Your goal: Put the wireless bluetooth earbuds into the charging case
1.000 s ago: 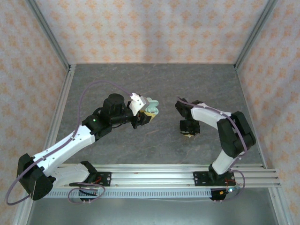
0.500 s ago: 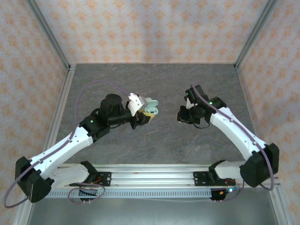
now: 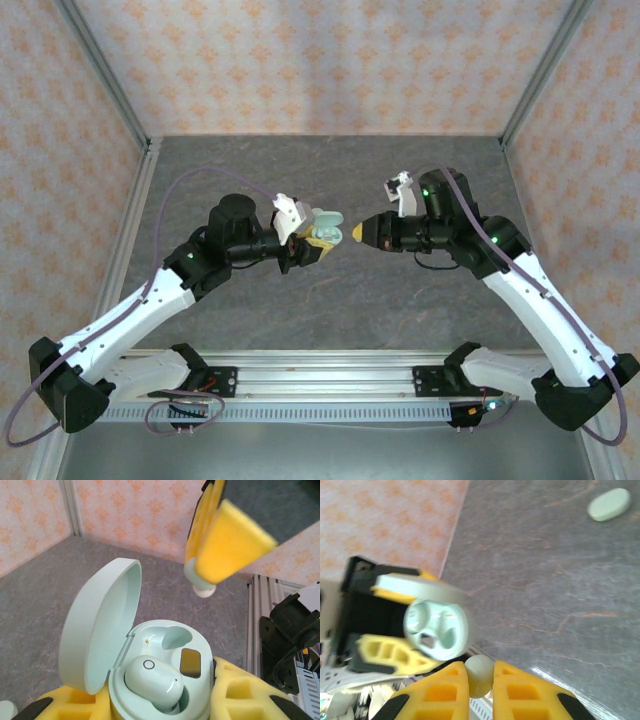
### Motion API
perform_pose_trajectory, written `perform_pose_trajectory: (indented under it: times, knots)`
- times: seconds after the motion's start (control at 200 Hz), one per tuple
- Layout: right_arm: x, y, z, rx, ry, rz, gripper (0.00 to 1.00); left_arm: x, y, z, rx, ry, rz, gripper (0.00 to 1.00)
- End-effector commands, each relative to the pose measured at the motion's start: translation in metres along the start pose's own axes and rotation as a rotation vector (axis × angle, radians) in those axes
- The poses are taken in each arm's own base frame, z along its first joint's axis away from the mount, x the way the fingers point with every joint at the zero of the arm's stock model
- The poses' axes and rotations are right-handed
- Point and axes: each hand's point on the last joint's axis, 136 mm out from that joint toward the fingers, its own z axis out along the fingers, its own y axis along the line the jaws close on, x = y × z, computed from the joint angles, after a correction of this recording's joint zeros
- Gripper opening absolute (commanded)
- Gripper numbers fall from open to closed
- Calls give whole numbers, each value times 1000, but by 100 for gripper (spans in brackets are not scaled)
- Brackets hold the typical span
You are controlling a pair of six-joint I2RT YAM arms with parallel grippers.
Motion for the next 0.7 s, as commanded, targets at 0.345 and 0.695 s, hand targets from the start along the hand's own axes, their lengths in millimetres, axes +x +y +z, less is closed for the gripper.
perform_pose_trajectory:
  times: [0.345, 0.695]
  knots:
    - [-7, 45, -7, -120, -53, -139, 15, -16, -14, -9, 47, -39, -18, 30]
    - [-6, 40, 6, -70, -29, -167, 14, -17, -15, -9, 57, -40, -20, 30]
